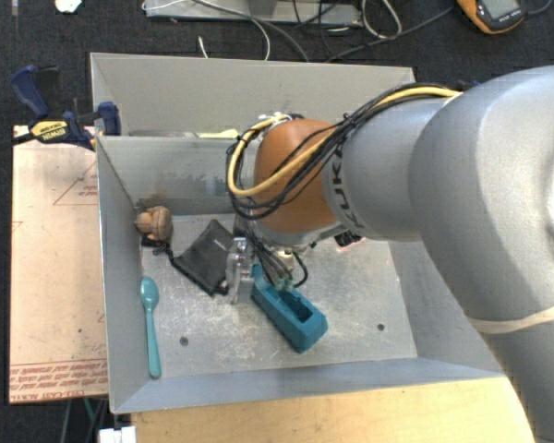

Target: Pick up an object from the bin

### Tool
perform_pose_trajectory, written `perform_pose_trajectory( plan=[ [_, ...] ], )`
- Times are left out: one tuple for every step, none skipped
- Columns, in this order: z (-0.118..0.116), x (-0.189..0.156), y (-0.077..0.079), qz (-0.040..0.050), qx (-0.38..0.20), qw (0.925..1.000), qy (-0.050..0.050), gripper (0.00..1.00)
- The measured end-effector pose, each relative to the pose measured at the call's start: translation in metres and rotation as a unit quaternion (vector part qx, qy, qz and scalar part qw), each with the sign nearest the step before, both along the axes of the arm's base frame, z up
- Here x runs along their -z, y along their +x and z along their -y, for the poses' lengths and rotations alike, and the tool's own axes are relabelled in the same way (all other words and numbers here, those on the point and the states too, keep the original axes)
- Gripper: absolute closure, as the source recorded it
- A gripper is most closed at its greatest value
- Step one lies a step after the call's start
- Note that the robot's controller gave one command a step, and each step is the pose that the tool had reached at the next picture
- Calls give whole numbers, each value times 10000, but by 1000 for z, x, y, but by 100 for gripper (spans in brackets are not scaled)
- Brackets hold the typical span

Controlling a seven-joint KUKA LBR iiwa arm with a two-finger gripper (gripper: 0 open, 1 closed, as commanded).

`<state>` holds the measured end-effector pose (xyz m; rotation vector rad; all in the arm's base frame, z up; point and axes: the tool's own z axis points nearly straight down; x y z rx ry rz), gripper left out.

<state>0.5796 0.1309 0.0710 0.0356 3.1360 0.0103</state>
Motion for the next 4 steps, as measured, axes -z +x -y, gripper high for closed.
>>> perform_pose_trajectory(
  plan=[
    [-2,-72,5,-4,-255,9997,-1,100],
    [-5,-59,7,45,-762,9971,4,100],
    [-3,-23,-15,8,-423,9991,6,100],
    [1,-74,1,31,-822,9966,6,0]
  ],
)
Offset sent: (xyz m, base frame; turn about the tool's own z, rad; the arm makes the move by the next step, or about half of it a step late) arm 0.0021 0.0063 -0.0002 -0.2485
